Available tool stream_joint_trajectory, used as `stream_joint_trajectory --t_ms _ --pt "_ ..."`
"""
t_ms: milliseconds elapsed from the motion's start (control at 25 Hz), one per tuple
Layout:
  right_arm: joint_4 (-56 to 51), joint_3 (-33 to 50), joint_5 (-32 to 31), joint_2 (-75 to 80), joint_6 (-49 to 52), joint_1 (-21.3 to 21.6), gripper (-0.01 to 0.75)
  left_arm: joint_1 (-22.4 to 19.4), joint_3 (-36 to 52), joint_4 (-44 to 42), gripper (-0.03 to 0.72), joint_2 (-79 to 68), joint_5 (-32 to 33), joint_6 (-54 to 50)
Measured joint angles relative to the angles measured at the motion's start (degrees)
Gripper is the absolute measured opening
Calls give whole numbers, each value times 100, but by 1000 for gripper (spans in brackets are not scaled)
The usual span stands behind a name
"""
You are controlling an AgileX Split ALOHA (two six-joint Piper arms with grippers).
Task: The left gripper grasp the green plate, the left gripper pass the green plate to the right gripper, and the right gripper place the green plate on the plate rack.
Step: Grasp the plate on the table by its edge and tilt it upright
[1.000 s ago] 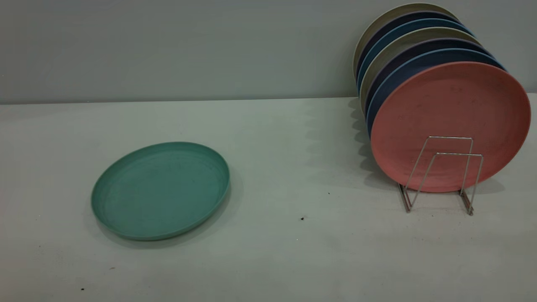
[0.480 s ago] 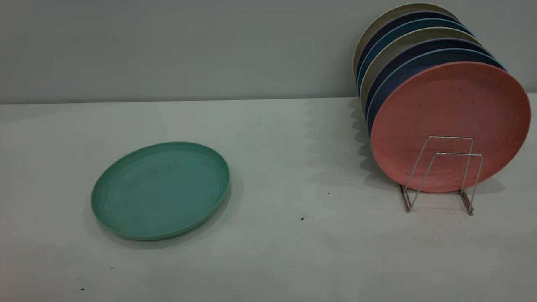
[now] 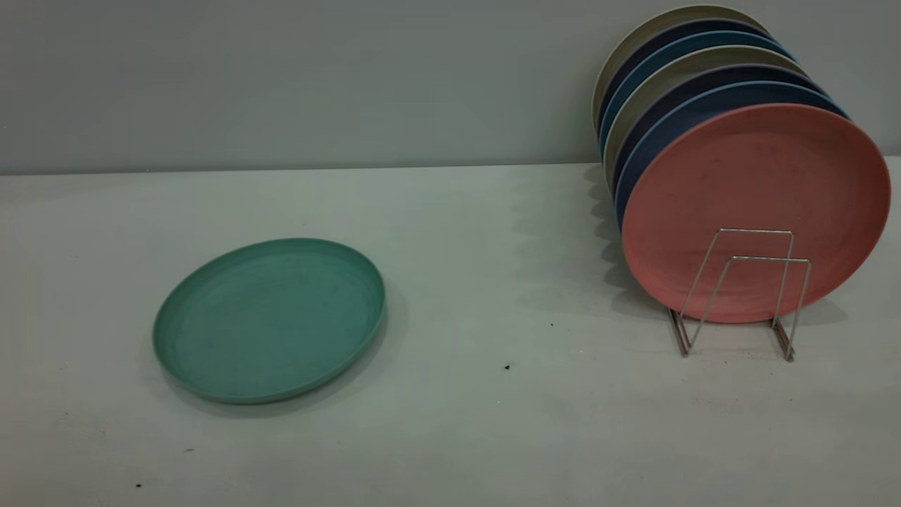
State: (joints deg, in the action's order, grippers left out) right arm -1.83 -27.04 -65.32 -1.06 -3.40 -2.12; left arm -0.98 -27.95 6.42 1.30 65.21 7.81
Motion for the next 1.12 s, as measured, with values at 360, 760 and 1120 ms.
stream_joint_trajectory --t_ms 360,760,1120 --pt "-11 0 0 0 0 0 457 0 0 0 496 0 0 0" --pt "-532 -122 1069 994 -274 0 457 0 -170 391 488 -1505 -1205 -95" --pt "-1854 -122 2277 2865 -1715 0 457 0 -165 3646 475 -5140 -2606 2414"
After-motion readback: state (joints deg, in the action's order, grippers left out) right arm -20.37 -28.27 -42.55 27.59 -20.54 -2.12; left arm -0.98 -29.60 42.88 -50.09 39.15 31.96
